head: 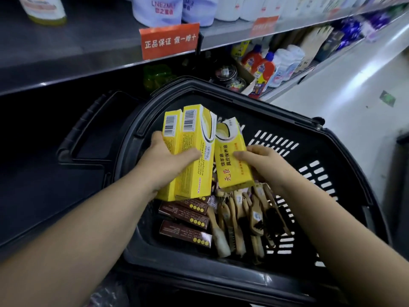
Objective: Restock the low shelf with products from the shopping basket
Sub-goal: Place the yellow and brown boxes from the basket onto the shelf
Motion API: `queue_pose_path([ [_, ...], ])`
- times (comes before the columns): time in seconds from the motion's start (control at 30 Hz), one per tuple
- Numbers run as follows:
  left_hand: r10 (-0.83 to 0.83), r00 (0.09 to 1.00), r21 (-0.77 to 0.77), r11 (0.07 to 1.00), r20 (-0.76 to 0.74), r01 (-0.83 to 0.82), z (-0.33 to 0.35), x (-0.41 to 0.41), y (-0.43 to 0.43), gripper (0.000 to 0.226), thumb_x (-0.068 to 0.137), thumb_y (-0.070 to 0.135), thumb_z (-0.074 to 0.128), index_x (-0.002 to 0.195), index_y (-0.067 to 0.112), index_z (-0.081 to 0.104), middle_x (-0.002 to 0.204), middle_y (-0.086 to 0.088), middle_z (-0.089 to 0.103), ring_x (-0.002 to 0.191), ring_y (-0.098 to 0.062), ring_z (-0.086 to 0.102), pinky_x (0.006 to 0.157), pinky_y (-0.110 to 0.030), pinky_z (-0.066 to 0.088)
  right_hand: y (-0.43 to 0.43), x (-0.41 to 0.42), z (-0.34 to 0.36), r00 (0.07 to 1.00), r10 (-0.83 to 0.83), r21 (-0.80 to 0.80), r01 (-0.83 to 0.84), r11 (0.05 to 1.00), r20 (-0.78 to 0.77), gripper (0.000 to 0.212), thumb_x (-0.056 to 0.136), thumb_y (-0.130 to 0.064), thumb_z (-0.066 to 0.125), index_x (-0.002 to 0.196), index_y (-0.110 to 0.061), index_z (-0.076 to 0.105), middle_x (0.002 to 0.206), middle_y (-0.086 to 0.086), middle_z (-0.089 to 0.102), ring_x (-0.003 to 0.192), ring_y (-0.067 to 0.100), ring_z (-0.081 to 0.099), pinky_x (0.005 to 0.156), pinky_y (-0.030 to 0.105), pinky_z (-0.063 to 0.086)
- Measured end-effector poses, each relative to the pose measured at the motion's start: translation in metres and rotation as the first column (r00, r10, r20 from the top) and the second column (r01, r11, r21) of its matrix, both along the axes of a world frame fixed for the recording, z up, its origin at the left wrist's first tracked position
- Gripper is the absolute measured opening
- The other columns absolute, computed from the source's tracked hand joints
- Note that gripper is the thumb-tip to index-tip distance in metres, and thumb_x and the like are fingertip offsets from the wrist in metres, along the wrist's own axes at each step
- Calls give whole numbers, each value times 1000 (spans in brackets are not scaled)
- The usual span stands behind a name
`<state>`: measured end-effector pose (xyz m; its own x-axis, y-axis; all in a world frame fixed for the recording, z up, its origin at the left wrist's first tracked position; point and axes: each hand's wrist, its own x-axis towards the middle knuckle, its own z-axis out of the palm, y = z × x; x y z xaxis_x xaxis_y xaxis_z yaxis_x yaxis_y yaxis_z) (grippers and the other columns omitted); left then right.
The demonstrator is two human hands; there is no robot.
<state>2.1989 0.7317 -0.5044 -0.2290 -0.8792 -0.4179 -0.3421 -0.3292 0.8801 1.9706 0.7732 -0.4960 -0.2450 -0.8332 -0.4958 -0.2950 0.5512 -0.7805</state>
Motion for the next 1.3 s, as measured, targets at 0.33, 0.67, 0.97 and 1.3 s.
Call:
queue_pose_path([
  [0.33, 43, 985, -37, 998, -166, -49, 39, 34, 2, 77, 53, 60, 75, 116, 28, 46, 97, 8, 68, 85, -15, 68, 79, -39, 55, 14, 102, 84, 991, 19, -257, 16, 966, 133, 51, 66, -60, 69, 106, -31, 53, 93, -5, 73, 81, 17, 72, 68, 39, 59],
  [0.67, 174, 919, 115, 983, -353, -142, 48, 157, 19, 77, 43, 58, 85, 107, 22, 60, 87, 5, 75, 78, -12, 72, 59, -26, 56, -19, 182, 110, 908, 119, -117, -78, 990, 401, 23, 59, -40, 67, 64, -20, 77, 79, 9, 74, 61, 26, 71, 48, 33, 55],
  [0.97, 320, 918, 116, 947, -235, -300, 20, 249, 72, 86, 32, 61, 77, 107, 24, 59, 90, 5, 75, 83, -16, 72, 83, -40, 54, 0, 276, 79, 802, 453, -232, -391, 891, 390, 21, 85, -19, 63, 106, -24, 61, 90, 5, 75, 78, 21, 72, 57, 30, 56],
  [1.3, 435, 860, 181, 899, -268, -398, -44, 340, 76, 71, 47, 40, 86, 110, 15, 64, 92, -3, 75, 83, -17, 72, 68, -31, 57, 3, 379, 11, 393, 368, -267, -898, 350, -843, 43, 79, -35, 67, 120, -34, 51, 100, -5, 40, 90, 15, 44, 81, 24, 43],
])
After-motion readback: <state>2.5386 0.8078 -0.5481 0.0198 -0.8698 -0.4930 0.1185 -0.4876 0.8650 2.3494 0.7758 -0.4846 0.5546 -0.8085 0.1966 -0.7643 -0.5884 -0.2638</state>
